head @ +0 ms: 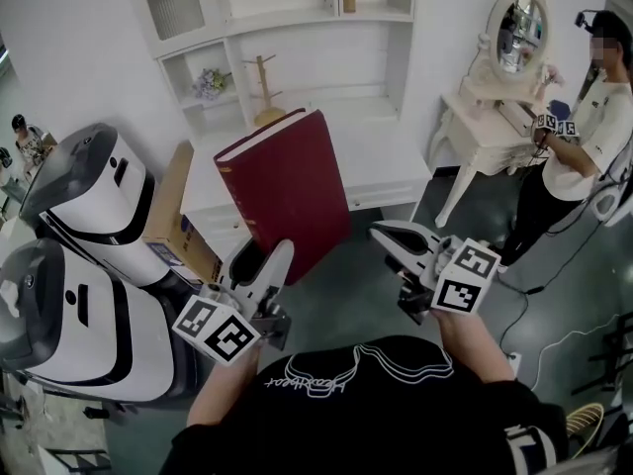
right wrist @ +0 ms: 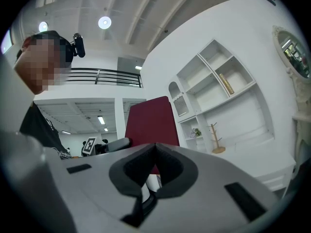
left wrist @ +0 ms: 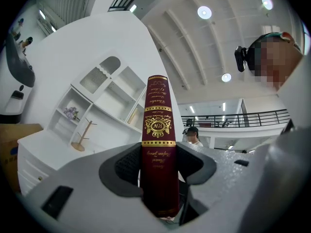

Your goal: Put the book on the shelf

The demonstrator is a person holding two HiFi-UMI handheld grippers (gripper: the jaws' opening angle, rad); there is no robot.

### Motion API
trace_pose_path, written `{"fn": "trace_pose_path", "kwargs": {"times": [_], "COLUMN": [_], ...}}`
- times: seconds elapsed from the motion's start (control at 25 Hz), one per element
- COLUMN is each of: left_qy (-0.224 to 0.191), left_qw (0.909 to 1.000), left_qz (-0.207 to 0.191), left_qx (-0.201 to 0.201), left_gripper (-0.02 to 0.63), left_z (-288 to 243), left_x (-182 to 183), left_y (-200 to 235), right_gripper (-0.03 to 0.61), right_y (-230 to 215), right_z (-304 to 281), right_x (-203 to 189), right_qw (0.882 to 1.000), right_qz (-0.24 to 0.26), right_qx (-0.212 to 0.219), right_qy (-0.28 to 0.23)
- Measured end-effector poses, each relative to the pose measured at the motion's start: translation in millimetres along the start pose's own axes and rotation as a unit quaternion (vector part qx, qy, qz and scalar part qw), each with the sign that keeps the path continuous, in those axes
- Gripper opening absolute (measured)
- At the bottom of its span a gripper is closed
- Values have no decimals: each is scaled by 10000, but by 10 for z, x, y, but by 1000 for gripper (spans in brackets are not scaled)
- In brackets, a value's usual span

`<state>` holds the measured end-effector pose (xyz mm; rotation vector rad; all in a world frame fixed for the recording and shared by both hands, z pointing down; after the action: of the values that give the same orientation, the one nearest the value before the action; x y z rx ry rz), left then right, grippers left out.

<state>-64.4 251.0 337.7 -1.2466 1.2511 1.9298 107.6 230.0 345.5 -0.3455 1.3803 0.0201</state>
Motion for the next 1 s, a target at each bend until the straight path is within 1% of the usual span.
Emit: {"fn": "trace_pose_path", "kwargs": {"times": [0.24,0.56,0.72,0.88,1.0], "left_qy": [-37,105,175,221,239], "left_qw": [10000,9999,9998,9997,9997], "left_qz": [-5,-83,-120,-64,-13], "left_qx": [-17,-53,-40,-15,-52], "left_gripper": [206,206,206,206,206], "left_z": [-125,-305,-448,-761,-889], "left_x": [-137,-238,-232,-126,-174], "left_y": [-146,-190,-95,138,323], "right_gripper": [3,3,3,3,3], "right_y": [-137,-282,-458,-761,-932], "right_z": [271,359,281,81,-25], "right_x": [-55,-54,-35,86,8], "right_qw": [9999,9998,9996,9996,9996], "right_qz": [-105,-145,-205,-222,-226], "right_qx": [-86,-107,-131,-146,-189], "right_qy": [-36,-107,-122,-72,-38]}}
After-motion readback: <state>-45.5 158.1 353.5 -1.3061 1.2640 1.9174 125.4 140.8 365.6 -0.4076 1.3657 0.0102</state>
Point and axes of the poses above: the fingertips, and each gripper's own axes: z backward along the fingers, y to its left, x out of its top, the point moved 2 cm from there along z, backward along the fingers, and after that the axes turned 12 degrees about x, right-handed, at the moved point
